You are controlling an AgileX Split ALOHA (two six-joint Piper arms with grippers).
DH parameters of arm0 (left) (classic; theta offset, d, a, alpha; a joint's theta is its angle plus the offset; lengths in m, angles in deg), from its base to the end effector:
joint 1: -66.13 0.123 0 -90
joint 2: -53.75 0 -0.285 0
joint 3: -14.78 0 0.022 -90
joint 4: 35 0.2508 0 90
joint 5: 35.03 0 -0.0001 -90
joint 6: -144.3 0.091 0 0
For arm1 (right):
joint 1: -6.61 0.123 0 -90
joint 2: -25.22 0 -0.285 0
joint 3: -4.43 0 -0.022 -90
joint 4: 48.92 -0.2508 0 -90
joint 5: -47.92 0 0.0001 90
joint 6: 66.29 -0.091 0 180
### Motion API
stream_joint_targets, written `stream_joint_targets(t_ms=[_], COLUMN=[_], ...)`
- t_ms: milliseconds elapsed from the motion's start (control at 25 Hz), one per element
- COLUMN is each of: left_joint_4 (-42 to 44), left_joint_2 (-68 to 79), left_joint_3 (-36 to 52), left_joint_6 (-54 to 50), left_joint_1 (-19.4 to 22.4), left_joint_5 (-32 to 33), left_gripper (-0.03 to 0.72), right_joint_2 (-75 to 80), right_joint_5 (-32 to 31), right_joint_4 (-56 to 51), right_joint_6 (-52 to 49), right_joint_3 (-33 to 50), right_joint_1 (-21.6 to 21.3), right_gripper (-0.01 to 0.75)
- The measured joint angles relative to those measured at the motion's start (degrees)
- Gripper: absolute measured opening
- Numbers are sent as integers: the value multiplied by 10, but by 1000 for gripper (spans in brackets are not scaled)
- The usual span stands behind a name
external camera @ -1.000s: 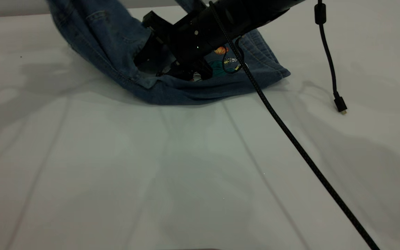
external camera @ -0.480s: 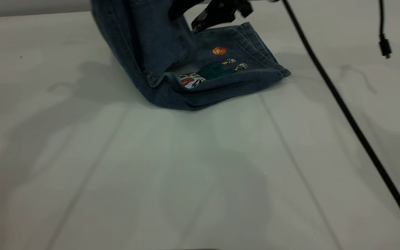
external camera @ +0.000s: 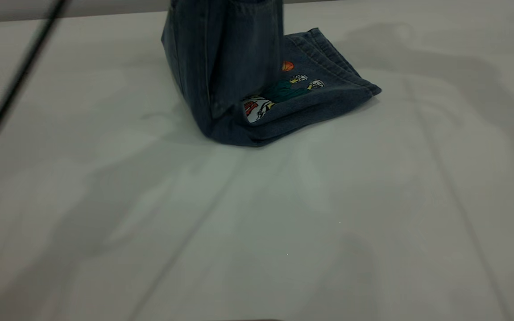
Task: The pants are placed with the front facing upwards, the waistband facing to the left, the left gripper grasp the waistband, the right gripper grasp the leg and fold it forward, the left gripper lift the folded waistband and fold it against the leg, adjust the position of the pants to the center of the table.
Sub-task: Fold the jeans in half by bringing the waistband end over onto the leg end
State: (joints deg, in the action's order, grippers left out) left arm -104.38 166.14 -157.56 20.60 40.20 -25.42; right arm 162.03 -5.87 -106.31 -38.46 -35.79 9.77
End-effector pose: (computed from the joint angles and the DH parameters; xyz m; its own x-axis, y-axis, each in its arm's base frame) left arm 0.3639 -0.1929 0.2304 -0.6053 0.0508 -0.7944 0.4255 0.8641 -0.2690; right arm 0.5041 0.0898 0.2656 -0.7955 0.1448 -0.5884 -0.3444 0.6910 0.6356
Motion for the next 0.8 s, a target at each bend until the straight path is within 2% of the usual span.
stream_joint_targets(t_ms=[120,280,560,680,800], left_joint_4=[-5,-10,-10,-9,-8], left_joint_2=[36,97,210,227,228], left_joint_3=[0,-8,-97,-119,-125], left_joint_6=[0,0,0,9,44], left_joint_1=[-28,-53,-65,-65,-65], left_joint_5=[-27,-59,-49,-21,18], left_gripper=[57,57,73,153,341], right_joint_2=[-39,-70,-76,-76,-76], right_joint_5=[-7,-27,-66,-72,-74], right_joint_4=[0,0,1,4,8], right_joint_6=[2,4,6,12,20], right_joint_3=[0,0,0,0,0], right_joint_1=[-25,-32,-26,-26,-26], right_gripper=[372,372,372,372,372])
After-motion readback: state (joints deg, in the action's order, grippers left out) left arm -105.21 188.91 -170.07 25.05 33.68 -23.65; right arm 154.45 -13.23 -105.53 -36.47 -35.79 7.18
